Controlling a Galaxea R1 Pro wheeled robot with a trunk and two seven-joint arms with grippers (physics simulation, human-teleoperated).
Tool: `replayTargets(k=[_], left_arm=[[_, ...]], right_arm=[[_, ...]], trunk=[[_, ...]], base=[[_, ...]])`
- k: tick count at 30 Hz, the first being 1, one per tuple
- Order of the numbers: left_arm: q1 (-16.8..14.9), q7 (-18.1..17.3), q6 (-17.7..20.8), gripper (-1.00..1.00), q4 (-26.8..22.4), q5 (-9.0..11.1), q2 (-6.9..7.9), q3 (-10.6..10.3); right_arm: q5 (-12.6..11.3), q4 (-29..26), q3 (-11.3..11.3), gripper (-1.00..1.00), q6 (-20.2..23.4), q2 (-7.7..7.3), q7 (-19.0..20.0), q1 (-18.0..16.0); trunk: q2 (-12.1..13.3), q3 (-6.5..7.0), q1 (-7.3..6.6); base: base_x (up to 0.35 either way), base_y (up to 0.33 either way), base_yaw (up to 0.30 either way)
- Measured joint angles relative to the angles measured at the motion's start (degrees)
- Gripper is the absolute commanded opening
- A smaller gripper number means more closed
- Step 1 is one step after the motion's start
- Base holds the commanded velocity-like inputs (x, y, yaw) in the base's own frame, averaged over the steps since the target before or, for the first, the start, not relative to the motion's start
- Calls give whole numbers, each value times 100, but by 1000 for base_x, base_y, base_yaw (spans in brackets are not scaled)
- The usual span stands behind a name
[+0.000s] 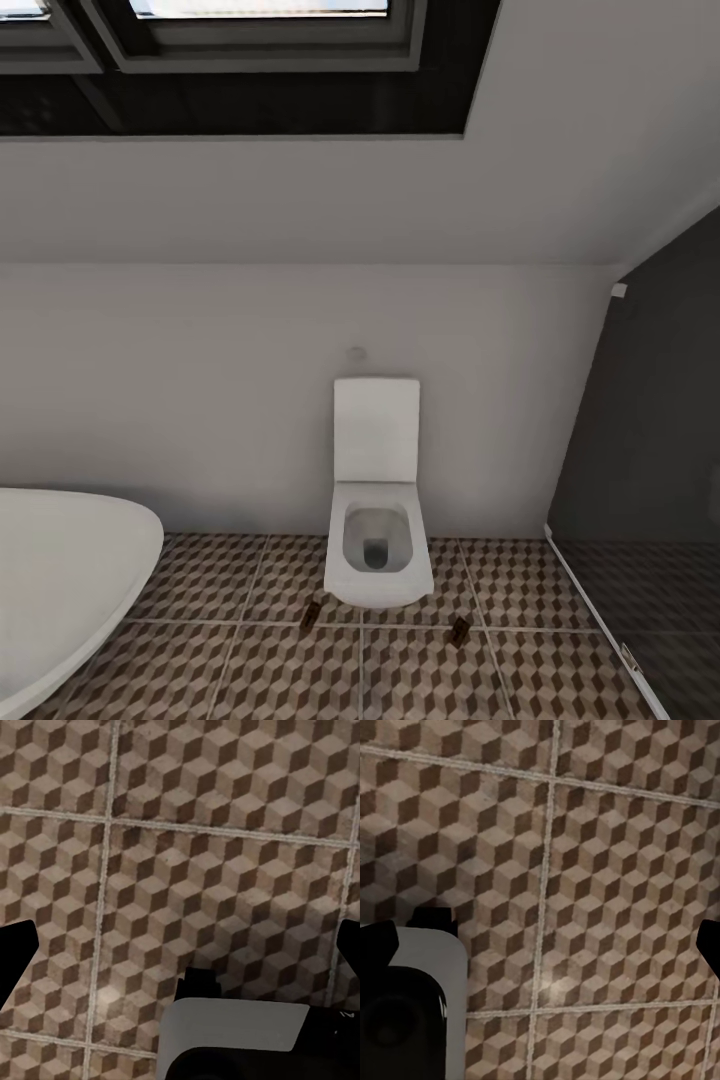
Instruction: Take the four mousetraps from the cabinet in the bathroom and place them on the bathroom floor. Make sure all four end up on the same floor surface, and ensure that at least two of them are either under or directly next to the same bathroom sink.
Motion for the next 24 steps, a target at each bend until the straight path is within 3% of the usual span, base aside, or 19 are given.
replayTargets(k=[24], left_arm=[[0, 0, -1, 100, 0, 1, -2, 0]], right_arm=[[-44, 0, -24, 100, 47, 61, 1, 0]], trunk=[[0, 0, 0]], base=[[0, 0, 0]])
